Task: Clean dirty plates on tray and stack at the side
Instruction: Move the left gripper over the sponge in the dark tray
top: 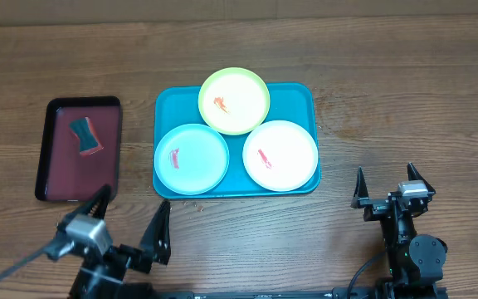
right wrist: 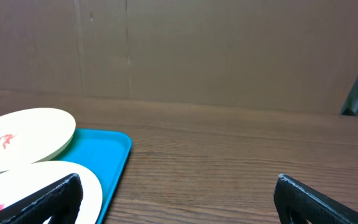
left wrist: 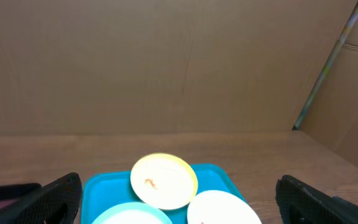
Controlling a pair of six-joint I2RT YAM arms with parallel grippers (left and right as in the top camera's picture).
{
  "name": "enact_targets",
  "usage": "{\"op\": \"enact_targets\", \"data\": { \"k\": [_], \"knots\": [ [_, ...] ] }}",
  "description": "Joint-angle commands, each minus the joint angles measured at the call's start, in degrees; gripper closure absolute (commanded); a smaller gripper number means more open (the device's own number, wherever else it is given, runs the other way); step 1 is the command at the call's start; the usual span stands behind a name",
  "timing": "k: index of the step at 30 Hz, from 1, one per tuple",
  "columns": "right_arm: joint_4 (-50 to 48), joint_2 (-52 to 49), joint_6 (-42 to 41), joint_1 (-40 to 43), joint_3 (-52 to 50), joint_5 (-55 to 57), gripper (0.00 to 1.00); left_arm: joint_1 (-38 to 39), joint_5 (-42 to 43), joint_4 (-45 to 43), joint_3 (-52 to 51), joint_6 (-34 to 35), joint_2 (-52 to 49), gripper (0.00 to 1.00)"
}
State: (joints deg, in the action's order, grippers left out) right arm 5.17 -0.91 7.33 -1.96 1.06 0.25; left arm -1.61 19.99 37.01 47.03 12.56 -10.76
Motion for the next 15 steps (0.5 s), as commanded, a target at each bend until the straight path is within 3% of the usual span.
{"op": "enact_targets", "data": {
  "k": [1,5,11,15],
  "knots": [
    [-0.3,0.1,0.0,0.2,-0.6,0.1,0.00,-0.3,0.9,2.6,3.0,3.4,-6.8,0.00],
    [-0.3,0.1,0.0,0.2,-0.6,0.1,0.00,-0.3,-0.8,9.9,9.5,4.2,-16.0,0.00],
    [-0.3,0.1,0.0,0.2,-0.6,0.1,0.00,-0.3,-17.1,23.8,21.5,4.2,-29.4,0.00],
    [-0.3,0.1,0.0,0.2,-0.6,0.1,0.00,-0.3,-18.5,27.8,25.7,4.2,-34.8,0.00]
  ]
}}
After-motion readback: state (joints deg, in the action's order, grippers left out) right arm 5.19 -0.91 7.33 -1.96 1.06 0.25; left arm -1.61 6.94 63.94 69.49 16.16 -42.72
